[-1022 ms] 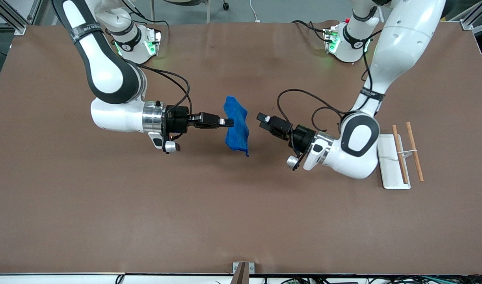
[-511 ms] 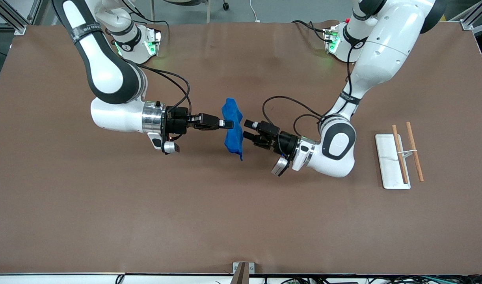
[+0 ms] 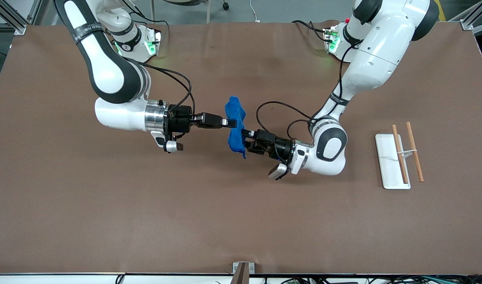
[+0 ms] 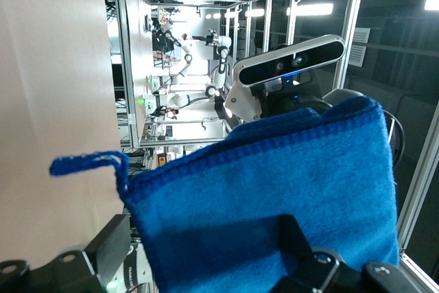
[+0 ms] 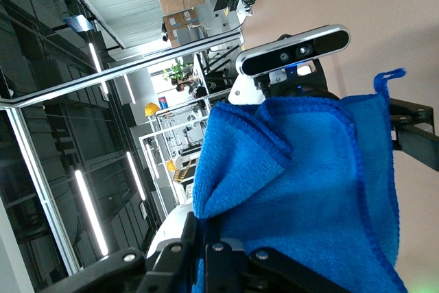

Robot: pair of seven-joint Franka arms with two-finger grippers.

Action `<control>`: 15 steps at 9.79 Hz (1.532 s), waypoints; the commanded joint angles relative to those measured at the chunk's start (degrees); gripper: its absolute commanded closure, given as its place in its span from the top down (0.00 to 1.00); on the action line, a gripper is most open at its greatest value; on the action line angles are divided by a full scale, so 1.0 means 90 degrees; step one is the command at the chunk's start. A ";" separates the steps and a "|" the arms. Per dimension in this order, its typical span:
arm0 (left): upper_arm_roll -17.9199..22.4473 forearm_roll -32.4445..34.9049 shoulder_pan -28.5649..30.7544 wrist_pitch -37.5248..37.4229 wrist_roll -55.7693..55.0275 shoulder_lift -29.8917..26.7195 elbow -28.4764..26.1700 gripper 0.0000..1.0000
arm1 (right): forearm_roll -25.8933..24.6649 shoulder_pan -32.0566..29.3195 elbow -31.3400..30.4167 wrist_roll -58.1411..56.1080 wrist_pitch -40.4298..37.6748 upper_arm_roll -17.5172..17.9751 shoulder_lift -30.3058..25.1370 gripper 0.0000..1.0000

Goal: Right arm passes towel to left arm to hang
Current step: 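Close the left gripper on the hanging towel beside the right gripper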

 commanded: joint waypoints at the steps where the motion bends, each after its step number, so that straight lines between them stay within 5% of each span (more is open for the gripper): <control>1: 0.0021 -0.0184 -0.0042 0.0148 0.0173 0.0083 -0.0164 0.84 | 0.0162 0.0010 -0.0104 -0.0024 0.0015 -0.0015 -0.0067 0.00; 3: -0.0008 -0.0174 -0.0003 0.0109 0.0173 -0.0014 -0.0369 0.31 | 0.0172 0.0029 -0.0095 -0.0024 0.0054 -0.0015 -0.0067 0.00; 4: -0.0086 -0.0164 0.0074 0.0089 0.0153 -0.0092 -0.0515 0.16 | 0.0162 0.0039 -0.0104 -0.0033 0.0083 -0.0015 -0.0067 0.00; 10: -0.0087 -0.0018 0.0144 0.0050 0.0075 -0.0259 -0.0526 0.01 | 0.0162 0.0049 -0.0094 -0.0033 0.0103 -0.0015 -0.0057 0.00; 11: -0.0077 0.0011 0.0153 0.0050 0.0075 -0.0269 -0.0516 0.00 | 0.0162 0.0049 -0.0094 0.0015 0.0103 -0.0015 -0.0057 0.25; 12: -0.0077 0.0166 0.0192 0.0050 0.0056 -0.0288 -0.0478 0.00 | 0.0143 0.0039 -0.0114 0.0015 0.0209 -0.0025 -0.0066 0.99; 13: -0.0048 0.0487 0.0241 0.0050 0.0056 -0.0288 -0.0410 0.00 | 0.0065 0.0039 -0.0114 -0.0004 0.0645 -0.0034 -0.0076 1.00; 15: -0.0018 0.1393 0.0474 0.0060 -0.0148 -0.0288 -0.0117 0.00 | -0.1236 -0.0330 -0.0085 0.0257 0.0689 -0.0073 -0.0134 1.00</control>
